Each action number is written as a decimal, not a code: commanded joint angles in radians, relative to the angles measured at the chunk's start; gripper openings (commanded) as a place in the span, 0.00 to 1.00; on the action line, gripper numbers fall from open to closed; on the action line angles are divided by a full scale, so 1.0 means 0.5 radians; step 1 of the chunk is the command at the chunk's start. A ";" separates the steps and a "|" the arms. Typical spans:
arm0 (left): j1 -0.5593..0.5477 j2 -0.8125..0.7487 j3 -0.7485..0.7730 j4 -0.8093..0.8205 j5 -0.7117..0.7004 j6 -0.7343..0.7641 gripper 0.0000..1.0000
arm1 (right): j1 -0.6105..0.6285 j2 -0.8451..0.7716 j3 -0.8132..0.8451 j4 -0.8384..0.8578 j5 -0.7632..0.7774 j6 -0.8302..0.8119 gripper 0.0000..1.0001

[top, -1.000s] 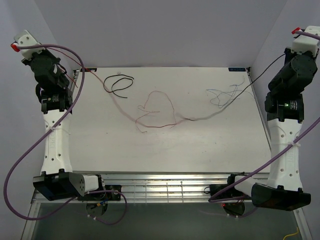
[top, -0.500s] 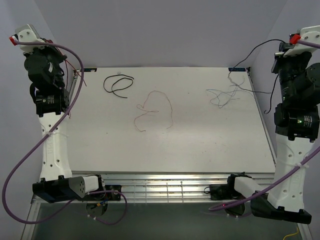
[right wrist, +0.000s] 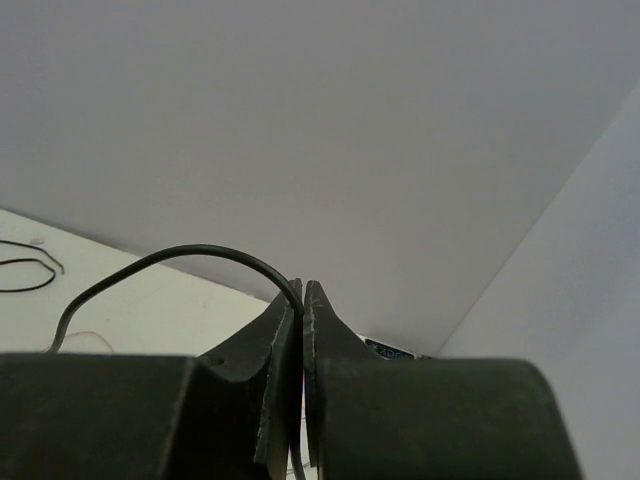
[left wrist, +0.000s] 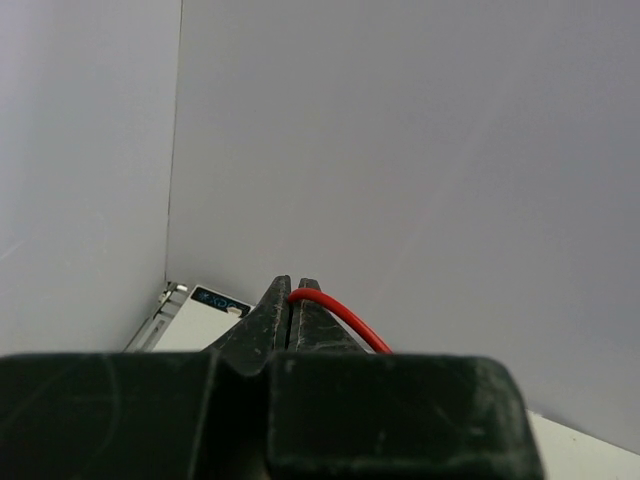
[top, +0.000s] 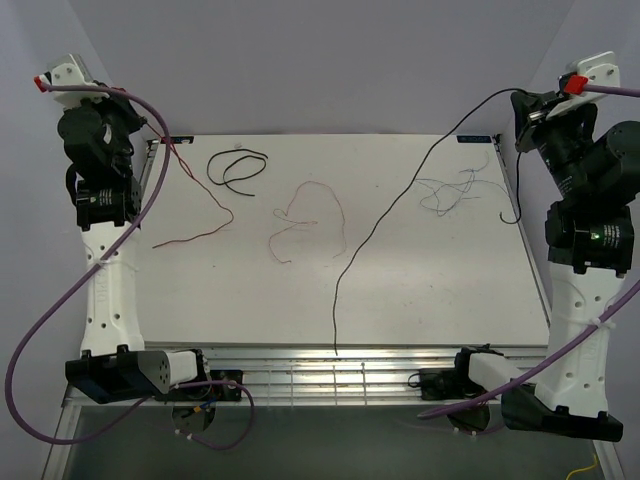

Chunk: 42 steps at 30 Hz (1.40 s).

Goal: Untangle the cables

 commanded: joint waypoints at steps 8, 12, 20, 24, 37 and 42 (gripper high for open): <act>0.007 -0.254 -0.882 -0.094 -0.357 -0.625 0.00 | -0.006 -0.023 -0.095 0.112 -0.173 0.160 0.08; 0.007 -0.303 -1.168 -0.268 -0.627 -1.049 0.00 | -0.006 -0.026 -0.140 0.090 -0.127 0.199 0.08; 0.007 -0.181 -1.382 -0.551 -0.693 -1.344 0.06 | -0.006 -0.207 -0.677 0.283 -0.173 0.494 0.08; 0.010 -0.055 -1.413 -0.829 -0.668 -1.506 0.14 | -0.003 -0.315 -0.913 0.317 -0.249 0.635 0.08; 0.007 0.357 -1.107 -1.579 -0.687 -1.706 0.98 | 0.163 -0.459 -1.828 0.213 0.039 0.908 0.08; 0.007 0.350 -1.042 -1.671 -0.631 -1.559 0.98 | 0.163 -0.407 -2.143 0.253 0.195 1.046 0.08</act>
